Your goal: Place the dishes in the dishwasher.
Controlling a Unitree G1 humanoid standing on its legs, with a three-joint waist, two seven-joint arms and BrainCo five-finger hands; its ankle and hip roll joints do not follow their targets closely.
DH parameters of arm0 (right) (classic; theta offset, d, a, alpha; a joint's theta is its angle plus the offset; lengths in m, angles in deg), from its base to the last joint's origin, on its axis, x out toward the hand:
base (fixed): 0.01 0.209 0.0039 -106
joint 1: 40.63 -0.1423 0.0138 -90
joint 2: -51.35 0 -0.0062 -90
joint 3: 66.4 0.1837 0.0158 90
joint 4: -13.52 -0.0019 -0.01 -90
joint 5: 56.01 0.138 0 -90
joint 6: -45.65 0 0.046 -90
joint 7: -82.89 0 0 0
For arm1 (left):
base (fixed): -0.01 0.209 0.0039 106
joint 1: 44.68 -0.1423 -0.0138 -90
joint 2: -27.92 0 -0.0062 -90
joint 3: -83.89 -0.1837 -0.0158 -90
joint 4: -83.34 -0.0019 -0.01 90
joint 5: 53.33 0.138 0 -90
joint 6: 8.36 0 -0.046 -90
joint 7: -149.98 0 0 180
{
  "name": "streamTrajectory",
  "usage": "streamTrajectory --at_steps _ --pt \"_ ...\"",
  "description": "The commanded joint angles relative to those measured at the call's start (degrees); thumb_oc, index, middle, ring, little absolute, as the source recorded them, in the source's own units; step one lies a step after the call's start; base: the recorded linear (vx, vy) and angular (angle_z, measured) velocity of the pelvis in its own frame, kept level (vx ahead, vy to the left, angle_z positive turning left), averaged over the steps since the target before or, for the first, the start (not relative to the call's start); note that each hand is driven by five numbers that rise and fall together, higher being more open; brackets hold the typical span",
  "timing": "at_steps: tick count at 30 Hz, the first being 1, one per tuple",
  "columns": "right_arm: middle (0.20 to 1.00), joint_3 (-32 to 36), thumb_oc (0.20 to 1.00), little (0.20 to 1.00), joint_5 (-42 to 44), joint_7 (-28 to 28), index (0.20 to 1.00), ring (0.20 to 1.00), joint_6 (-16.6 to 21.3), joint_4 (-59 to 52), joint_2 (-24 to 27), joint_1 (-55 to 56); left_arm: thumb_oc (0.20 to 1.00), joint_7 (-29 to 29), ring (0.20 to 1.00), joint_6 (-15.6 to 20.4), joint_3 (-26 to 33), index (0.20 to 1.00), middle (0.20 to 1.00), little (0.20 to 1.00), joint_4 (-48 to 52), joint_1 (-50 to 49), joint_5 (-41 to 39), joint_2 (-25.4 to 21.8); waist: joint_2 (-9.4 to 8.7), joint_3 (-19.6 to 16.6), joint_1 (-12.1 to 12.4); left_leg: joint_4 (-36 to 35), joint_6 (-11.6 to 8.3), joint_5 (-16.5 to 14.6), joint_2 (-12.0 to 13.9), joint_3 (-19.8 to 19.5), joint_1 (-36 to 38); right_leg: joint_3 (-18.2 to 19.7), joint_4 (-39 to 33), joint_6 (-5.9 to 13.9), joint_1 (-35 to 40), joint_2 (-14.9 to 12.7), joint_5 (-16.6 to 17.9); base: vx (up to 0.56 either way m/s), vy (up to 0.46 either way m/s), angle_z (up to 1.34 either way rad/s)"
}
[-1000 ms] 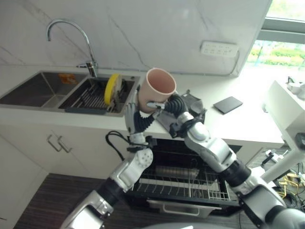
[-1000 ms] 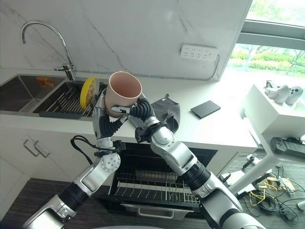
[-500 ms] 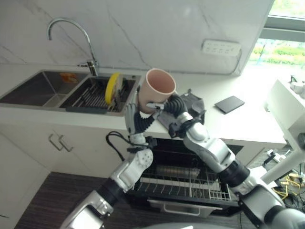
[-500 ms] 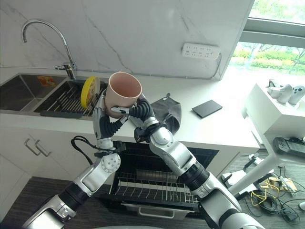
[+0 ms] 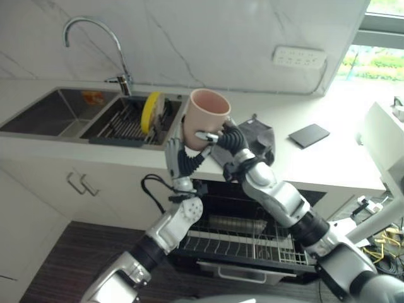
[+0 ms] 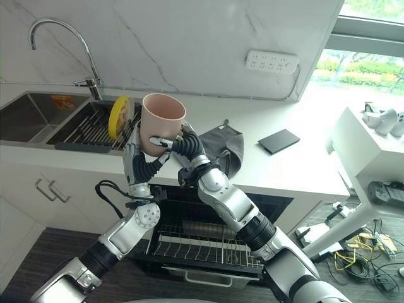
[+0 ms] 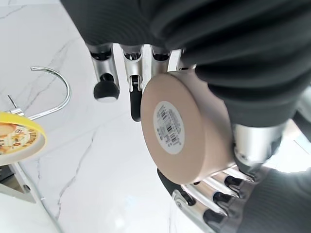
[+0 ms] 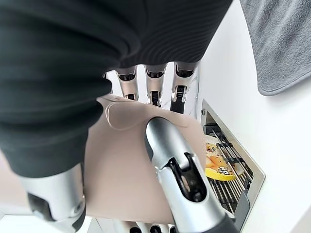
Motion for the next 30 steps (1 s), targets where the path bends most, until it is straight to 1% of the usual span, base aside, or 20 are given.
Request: streamTrajectory --at_steps 1,5,8,9,10,11,15,16,19,23,28,30 --pt "0.2 -0.1 0.2 0.2 -1.0 0.5 0.2 0.2 5.0 -1.2 -6.0 -12.4 0.2 1.2 0.2 2.9 -9.2 0.2 0.2 0.2 -3.1 9.0 4.8 2.1 -1.55 0.5 1.5 2.6 0.97 -5.3 -1.2 -0.2 2.0 -1.0 1.1 0.68 0.7 -2.7 0.0 0.0 0.0 0.0" --pt "0.2 -0.3 0.2 0.2 -0.8 -0.3 0.2 0.2 5.9 -1.0 -6.0 -12.5 0.2 1.1 0.2 2.8 -9.4 0.2 0.2 0.2 -3.6 9.1 4.9 2.2 -1.42 0.5 1.5 2.4 0.99 -5.3 -1.3 -0.2 2.0 -1.0 1.1 0.65 0.7 -2.7 0.0 0.0 0.0 0.0" --pt "0.2 -0.2 0.2 0.2 0.4 -2.2 0.2 0.2 7.7 -0.8 -6.3 -12.4 0.2 0.9 0.2 2.8 -9.4 0.2 0.2 0.2 -4.0 9.1 4.8 2.1 -1.29 0.4 1.4 2.3 0.95 -5.1 -1.2 0.0 2.1 -1.1 1.0 0.6 0.8 -2.8 0.1 0.0 0.0 0.0" --pt "0.2 -0.1 0.2 0.2 0.8 -3.0 0.2 0.2 8.5 -0.7 -6.4 -12.3 0.416 0.9 0.416 2.7 -9.4 0.416 0.416 0.416 -4.0 9.0 4.8 2.1 -1.23 0.4 1.4 2.2 0.93 -5.1 -1.1 0.0 2.2 -1.2 1.0 0.6 0.8 -2.8 0.1 -0.01 0.002 0.05" --pt "0.2 0.1 0.2 0.2 1.3 -3.9 0.2 0.2 9.2 -0.6 -6.6 -12.1 0.853 0.7 0.853 2.7 -9.5 0.853 0.853 0.853 -4.0 8.9 4.9 2.1 -1.17 0.4 1.4 2.2 0.91 -5.1 -1.1 0.1 2.2 -1.2 1.0 0.6 0.8 -2.8 0.1 -0.01 0.0 0.06" --pt "0.2 0.4 0.2 0.2 1.7 -5.0 0.2 0.2 10.3 -0.6 -6.7 -11.8 1.0 0.7 1.0 2.9 -9.5 1.0 1.0 1.0 -4.0 8.7 4.6 2.0 -1.12 0.4 1.4 2.2 0.89 -5.0 -1.0 0.2 2.2 -1.4 1.0 0.6 0.9 -2.9 0.1 -0.01 -0.001 0.07" --pt "0.2 1.8 0.2 0.2 1.5 -7.7 0.2 0.2 13.4 -0.8 -7.1 -10.5 1.0 0.4 1.0 3.0 -9.5 1.0 1.0 1.0 -4.0 8.2 5.6 1.9 -0.78 0.5 1.2 2.0 0.83 -4.8 -0.8 0.6 2.3 -1.7 1.1 0.57 0.9 -2.9 0.0 -0.01 0.0 0.02" --pt "0.2 2.4 0.2 0.2 -0.6 -8.3 0.2 0.2 14.0 -1.0 -6.9 -10.2 1.0 0.0 1.0 2.9 -9.4 1.0 1.0 1.0 -3.9 8.0 5.9 1.8 -0.68 0.5 1.1 1.9 0.77 -4.7 -0.7 0.8 2.3 -1.8 1.1 0.58 0.9 -3.0 0.0 0.0 0.0 0.0" --pt "0.2 3.2 0.2 0.2 -2.7 -8.8 0.2 0.2 15.0 -1.4 -6.5 -9.8 1.0 -1.0 1.0 2.7 -9.4 1.0 1.0 1.0 -4.1 7.9 5.5 1.6 -0.48 0.6 0.8 1.8 0.75 -4.6 -0.5 1.2 2.4 -2.0 1.2 0.58 0.9 -3.0 0.0 0.0 0.0 0.0" --pt "0.2 3.7 0.2 0.2 -0.9 -10.3 0.2 0.2 16.3 -2.2 -6.1 -8.6 1.0 -2.1 1.0 3.0 -8.7 1.0 1.0 1.0 -4.8 7.8 5.6 1.5 -0.26 0.6 0.6 1.9 0.68 -4.5 -0.3 1.7 2.5 -2.2 1.3 0.54 1.0 -3.2 -0.1 -0.01 0.0 0.02" --pt "0.2 5.2 0.2 0.2 -1.9 -12.4 0.2 0.2 20.0 -1.8 -5.6 -7.2 1.0 -3.8 1.0 3.8 -7.3 1.0 1.0 1.0 -5.8 7.3 6.4 1.1 0.03 0.7 0.4 2.5 0.64 -4.5 -0.1 2.0 2.3 -2.7 1.8 0.34 1.1 -3.4 -0.3 -0.02 -0.005 0.06" --pt "0.2 5.5 0.2 0.2 -2.2 -13.0 0.2 0.2 20.8 -1.7 -5.5 -7.1 1.0 -4.1 1.0 3.9 -7.0 1.0 1.0 1.0 -5.9 7.2 6.4 1.0 0.07 0.7 0.4 2.7 0.64 -4.5 -0.1 2.0 2.3 -2.7 1.8 0.31 1.1 -3.4 -0.3 -0.01 -0.009 0.04"
